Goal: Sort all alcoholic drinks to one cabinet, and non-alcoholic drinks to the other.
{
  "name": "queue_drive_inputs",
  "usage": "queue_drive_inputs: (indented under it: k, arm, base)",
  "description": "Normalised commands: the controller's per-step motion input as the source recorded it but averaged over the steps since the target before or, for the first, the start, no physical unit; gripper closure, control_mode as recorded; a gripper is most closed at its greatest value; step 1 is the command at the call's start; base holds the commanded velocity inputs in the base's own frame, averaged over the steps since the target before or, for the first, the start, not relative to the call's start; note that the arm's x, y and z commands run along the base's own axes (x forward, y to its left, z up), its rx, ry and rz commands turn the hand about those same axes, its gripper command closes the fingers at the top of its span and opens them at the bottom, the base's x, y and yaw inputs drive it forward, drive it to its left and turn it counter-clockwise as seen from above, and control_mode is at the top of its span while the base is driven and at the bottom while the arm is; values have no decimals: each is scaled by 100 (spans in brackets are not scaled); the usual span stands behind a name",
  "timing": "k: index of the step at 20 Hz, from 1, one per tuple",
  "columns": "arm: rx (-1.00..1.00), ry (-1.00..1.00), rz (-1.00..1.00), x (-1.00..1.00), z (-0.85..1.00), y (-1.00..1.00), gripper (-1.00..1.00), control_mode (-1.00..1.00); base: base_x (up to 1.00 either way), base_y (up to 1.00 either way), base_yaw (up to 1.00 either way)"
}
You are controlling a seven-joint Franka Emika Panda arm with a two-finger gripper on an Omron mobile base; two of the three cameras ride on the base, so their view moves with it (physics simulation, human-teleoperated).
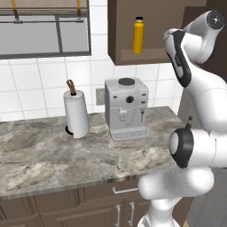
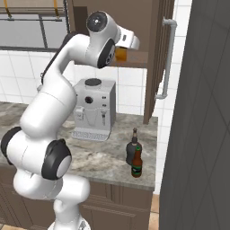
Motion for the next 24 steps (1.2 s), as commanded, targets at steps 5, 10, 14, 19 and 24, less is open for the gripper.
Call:
queue_drive_inputs:
  k: [5, 10, 14, 19, 24]
  arm:
    - [3, 0, 0, 21, -1, 0, 100, -100]
    - [2, 0, 0, 19, -3, 0, 100, -100]
    - [2, 0, 0, 19, -7, 0, 100, -100]
    - [2, 0, 0, 18, -10, 0, 100, -100]
    - [2, 0, 0, 20, -9, 0, 100, -100]
  base:
    - [0, 0, 0]
    - [0, 0, 0]
    - [0, 0, 0]
    - [0, 0, 0]
    - [0, 0, 0]
